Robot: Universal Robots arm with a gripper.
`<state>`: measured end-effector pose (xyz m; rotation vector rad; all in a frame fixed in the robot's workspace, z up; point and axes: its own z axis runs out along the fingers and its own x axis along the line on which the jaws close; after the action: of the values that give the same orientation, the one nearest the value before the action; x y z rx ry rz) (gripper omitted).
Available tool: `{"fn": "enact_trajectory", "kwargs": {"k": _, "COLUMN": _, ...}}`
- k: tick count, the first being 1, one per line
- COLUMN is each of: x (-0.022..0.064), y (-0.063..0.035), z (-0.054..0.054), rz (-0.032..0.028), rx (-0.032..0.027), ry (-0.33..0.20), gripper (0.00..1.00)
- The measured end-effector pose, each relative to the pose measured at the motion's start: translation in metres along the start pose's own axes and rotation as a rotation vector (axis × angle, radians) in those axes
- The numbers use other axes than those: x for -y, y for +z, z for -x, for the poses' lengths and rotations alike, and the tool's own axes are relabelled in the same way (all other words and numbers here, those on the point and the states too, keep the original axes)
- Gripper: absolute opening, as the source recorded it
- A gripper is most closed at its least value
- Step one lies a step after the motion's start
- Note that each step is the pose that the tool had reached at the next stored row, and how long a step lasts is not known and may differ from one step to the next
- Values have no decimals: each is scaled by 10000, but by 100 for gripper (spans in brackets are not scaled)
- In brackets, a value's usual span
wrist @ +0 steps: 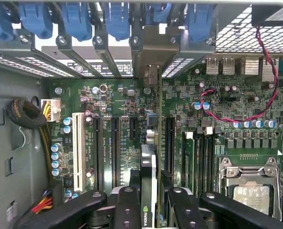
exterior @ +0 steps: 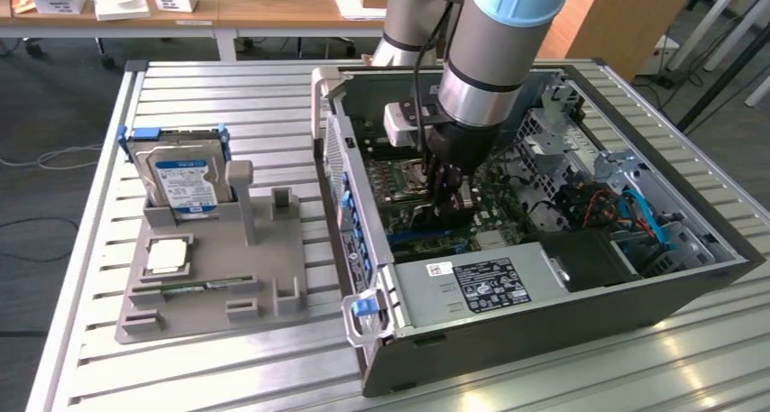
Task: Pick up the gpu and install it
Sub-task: 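Insert the gpu into the slot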
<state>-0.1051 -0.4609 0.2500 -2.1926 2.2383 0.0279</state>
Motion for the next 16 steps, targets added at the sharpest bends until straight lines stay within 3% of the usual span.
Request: {"fn": "enact_trajectory", "kwargs": {"k": 16, "x": 0, "y": 0, "z": 0, "rz": 2, "rx": -1, "ry": -80, "gripper": 27}}
